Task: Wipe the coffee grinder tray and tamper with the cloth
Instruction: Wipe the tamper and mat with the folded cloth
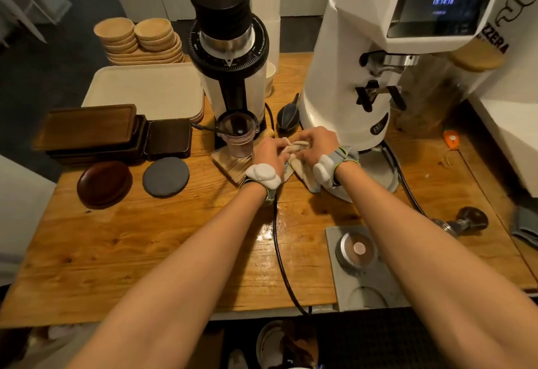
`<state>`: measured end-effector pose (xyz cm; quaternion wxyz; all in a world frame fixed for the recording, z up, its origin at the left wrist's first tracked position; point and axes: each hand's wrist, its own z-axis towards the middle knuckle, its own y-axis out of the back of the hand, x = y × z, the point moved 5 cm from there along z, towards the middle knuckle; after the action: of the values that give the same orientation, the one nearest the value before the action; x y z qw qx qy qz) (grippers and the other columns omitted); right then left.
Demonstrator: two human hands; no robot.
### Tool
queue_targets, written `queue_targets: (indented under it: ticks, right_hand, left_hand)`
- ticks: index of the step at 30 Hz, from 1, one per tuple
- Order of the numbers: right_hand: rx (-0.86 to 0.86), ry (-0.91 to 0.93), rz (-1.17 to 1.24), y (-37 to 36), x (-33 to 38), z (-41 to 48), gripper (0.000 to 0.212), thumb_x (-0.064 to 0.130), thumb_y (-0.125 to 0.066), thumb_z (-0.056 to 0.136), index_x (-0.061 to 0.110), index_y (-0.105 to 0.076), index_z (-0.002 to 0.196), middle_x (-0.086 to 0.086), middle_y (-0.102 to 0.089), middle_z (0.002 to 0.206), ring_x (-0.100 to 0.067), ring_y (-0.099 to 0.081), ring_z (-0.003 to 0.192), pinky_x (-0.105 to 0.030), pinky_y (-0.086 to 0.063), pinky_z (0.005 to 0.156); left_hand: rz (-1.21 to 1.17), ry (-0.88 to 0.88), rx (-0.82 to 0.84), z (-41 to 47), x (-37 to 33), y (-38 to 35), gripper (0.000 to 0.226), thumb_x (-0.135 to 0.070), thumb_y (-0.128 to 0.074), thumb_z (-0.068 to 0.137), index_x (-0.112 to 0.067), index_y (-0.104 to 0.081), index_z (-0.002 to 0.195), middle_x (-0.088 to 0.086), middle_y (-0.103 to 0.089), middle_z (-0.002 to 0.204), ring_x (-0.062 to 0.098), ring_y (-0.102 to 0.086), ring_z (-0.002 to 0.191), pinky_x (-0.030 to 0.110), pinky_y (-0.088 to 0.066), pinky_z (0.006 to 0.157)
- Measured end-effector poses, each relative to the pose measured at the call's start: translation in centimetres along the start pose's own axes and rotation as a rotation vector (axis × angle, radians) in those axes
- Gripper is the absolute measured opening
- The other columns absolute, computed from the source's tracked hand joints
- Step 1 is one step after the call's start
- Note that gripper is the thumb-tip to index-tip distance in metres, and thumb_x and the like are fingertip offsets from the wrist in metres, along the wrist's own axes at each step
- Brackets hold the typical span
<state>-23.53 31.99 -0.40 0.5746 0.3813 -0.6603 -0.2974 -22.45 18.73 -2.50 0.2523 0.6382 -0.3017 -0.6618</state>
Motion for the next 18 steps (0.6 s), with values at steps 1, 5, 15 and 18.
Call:
queue_targets:
  ticks: [1,5,15,18]
  right_hand:
    - [-0.002,0.0,0.005,-0.2,-0.3,0.4,0.034,0.017,-0.079,0.076,0.022,-0.076,0.109,-0.004,-0.074,0.108,-0.022,-0.067,0.102,-0.02,-0.044,0.082]
    - [-0.005,-0.013,-0.004,-0.7,-1.1,1.4,0.037,0.019,-0.08,0.076,0.022,-0.074,0.112,-0.004,-0.073,0.111,-0.022,-0.066,0.106,-0.018,-0.041,0.085]
    - [0.044,-0.065,-0.005,-1.6,-2.3,0.1,0.036,0.025,-0.076,0.081,0.018,-0.073,0.116,-0.005,-0.071,0.116,-0.023,-0.063,0.11,-0.022,-0.043,0.088]
    - [0.094,-0.063,-0.009,-1.4,-2.3,-1.4,0.042,0.028,-0.08,0.077,0.016,-0.072,0.117,-0.006,-0.071,0.117,-0.022,-0.063,0.11,-0.029,-0.048,0.097]
  left_hand:
    - [0.02,0.001,0.013,0.5,0.0,-0.3,0.028,-0.014,-0.066,0.09,-0.015,-0.073,0.116,0.006,-0.073,0.112,0.022,-0.067,0.104,0.029,-0.051,0.094]
    - [0.042,-0.056,0.024,1.4,-0.1,-0.9,0.033,-0.01,-0.063,0.09,-0.016,-0.067,0.122,0.01,-0.064,0.121,0.027,-0.061,0.112,0.04,-0.05,0.097]
    - [0.06,-0.023,0.091,0.9,0.3,-1.2,0.026,-0.014,-0.069,0.089,-0.015,-0.073,0.115,0.005,-0.071,0.116,0.023,-0.065,0.108,0.035,-0.052,0.098]
    - [0.048,-0.037,0.117,-0.1,0.2,-1.2,0.023,-0.012,-0.069,0.088,-0.015,-0.075,0.11,0.004,-0.072,0.111,0.021,-0.067,0.103,0.026,-0.049,0.092]
